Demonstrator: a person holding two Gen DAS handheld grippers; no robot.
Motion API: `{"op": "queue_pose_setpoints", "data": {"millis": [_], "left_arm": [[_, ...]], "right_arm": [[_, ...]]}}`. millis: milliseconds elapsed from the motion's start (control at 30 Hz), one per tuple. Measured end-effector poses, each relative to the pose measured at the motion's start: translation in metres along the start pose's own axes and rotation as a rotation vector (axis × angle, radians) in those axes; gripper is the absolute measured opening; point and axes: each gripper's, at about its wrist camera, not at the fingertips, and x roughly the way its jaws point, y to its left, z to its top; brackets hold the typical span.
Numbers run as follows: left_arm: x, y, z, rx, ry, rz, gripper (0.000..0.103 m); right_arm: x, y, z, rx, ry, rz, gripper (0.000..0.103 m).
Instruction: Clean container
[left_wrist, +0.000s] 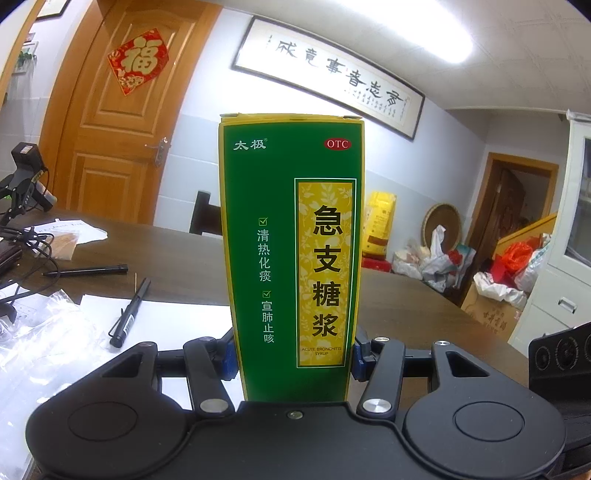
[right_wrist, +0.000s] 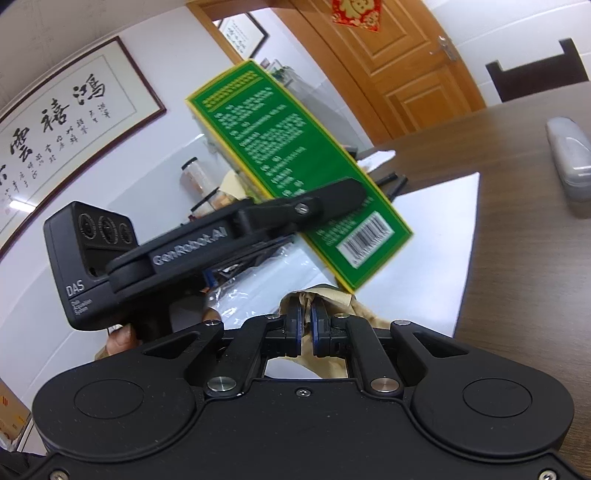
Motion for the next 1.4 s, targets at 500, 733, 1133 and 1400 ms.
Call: {"op": "queue_pose_setpoints", "data": {"millis": [500, 733, 1133, 1400], "left_arm": [[0.004, -0.007, -0.006, 0.022, 0.036, -0.01, 0.049], [0.005, -0.006, -0.005, 0.025, 0.036, -0.012, 0.049], [0.005, -0.006, -0.004, 0.083, 0.024, 0.066, 0.049], [0.006, -0.009, -0.005, 0.1, 0.035, 0.075, 0.049]], "right_arm": [[-0.007, 0.015, -0.002, -0.109, -0.089, 0.009, 0.006], [-0.001, 0.01, -0.003, -0.083, -0.043, -0.024, 0.006], [-0.013, 0.005, -0.007, -0.037, -0.041, -0.104, 0.006], [-0.021, -0.001, -0.004, -0.015, -0.091, -0.142, 0.006]]}}
